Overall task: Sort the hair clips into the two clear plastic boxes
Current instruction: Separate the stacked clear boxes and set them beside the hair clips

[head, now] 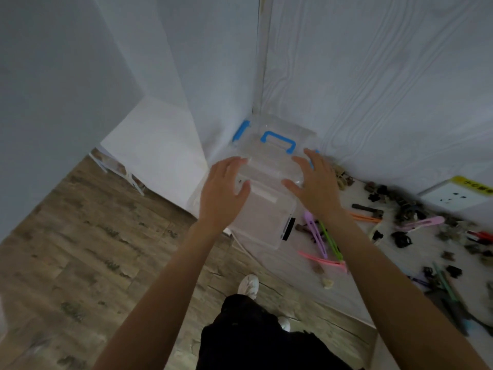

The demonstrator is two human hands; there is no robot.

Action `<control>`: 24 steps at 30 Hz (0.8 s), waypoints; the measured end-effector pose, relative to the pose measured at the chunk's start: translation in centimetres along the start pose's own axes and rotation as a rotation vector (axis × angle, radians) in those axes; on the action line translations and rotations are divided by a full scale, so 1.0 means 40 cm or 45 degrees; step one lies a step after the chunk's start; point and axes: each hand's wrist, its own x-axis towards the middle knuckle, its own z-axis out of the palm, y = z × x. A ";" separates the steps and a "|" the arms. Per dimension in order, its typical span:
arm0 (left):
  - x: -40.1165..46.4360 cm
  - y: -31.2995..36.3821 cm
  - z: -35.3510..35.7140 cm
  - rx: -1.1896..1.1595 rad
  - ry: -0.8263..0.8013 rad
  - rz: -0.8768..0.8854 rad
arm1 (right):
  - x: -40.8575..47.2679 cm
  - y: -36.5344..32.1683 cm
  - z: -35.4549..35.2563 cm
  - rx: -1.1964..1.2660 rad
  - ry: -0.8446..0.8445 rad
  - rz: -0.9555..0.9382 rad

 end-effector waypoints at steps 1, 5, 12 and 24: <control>0.026 0.011 0.017 0.006 -0.104 -0.044 | 0.008 0.005 0.003 0.040 -0.014 0.099; 0.134 0.003 0.081 0.417 -0.406 -0.204 | 0.034 0.027 -0.011 0.207 -0.019 0.326; 0.143 0.011 0.120 0.444 -0.388 -0.139 | 0.034 0.062 -0.009 0.439 0.165 0.540; 0.191 0.015 0.130 0.264 -0.335 -0.132 | 0.014 0.073 -0.010 0.173 0.158 0.236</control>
